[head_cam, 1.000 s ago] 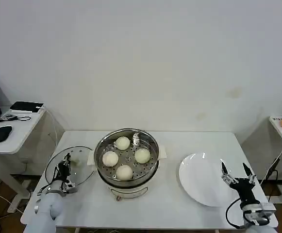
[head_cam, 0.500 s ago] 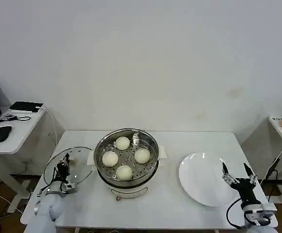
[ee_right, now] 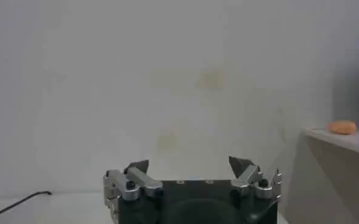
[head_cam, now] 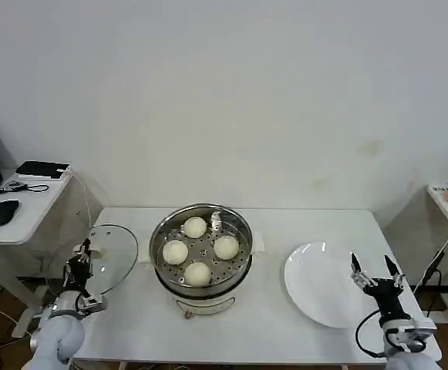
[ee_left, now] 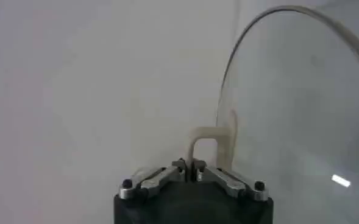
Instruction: Take steamed baozi put them in steamer then cover it.
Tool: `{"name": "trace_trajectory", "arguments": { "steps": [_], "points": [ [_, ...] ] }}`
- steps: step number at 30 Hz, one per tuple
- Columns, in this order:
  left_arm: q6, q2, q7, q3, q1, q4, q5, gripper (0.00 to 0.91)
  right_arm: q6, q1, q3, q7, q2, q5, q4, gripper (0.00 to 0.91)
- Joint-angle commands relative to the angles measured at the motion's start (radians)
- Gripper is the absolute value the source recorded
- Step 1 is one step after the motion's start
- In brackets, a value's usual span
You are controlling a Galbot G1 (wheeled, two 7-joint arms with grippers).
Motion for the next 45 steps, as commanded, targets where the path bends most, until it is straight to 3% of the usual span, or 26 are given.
{"name": "trace_trajectory", "arguments": {
  "steps": [1, 3, 5, 12, 18, 22, 31, 45],
  "points": [
    [0.119, -0.002, 0.098, -0.112, 0.171, -0.390, 0.042, 0.000, 0.000, 0.024, -0.007, 0.001, 0.008, 0.001, -0.003, 0.907],
    [0.140, -0.005, 0.088, -0.118, 0.194, -0.452, 0.046, 0.000, 0.001, 0.024, -0.007, 0.001, 0.011, 0.000, -0.002, 0.907],
    [0.216, -0.005, 0.049, -0.097, 0.204, -0.496, 0.062, 0.000, 0.004, 0.022, -0.007, 0.001, 0.014, -0.004, -0.002, 0.907],
    [0.550, 0.003, 0.064, 0.140, 0.176, -0.736, 0.189, 0.000, 0.018, 0.009, 0.003, 0.002, 0.045, -0.040, 0.008, 0.907],
    [0.556, -0.023, 0.127, 0.338, 0.115, -0.754, 0.288, 0.000, 0.014, -0.012, 0.013, 0.001, 0.076, -0.084, 0.032, 0.907],
    [0.555, -0.050, 0.094, 0.397, 0.088, -0.673, 0.308, 0.000, -0.015, -0.016, 0.014, 0.001, 0.094, -0.105, 0.052, 0.907],
    [0.555, -0.067, 0.197, 0.554, 0.052, -0.729, 0.388, 0.000, -0.055, -0.025, 0.013, -0.013, 0.120, -0.205, 0.124, 0.907],
    [0.555, -0.114, 0.189, 0.659, 0.011, -0.621, 0.393, 0.000, -0.070, -0.085, 0.063, -0.014, 0.126, -0.205, 0.194, 0.907]
  ]
}}
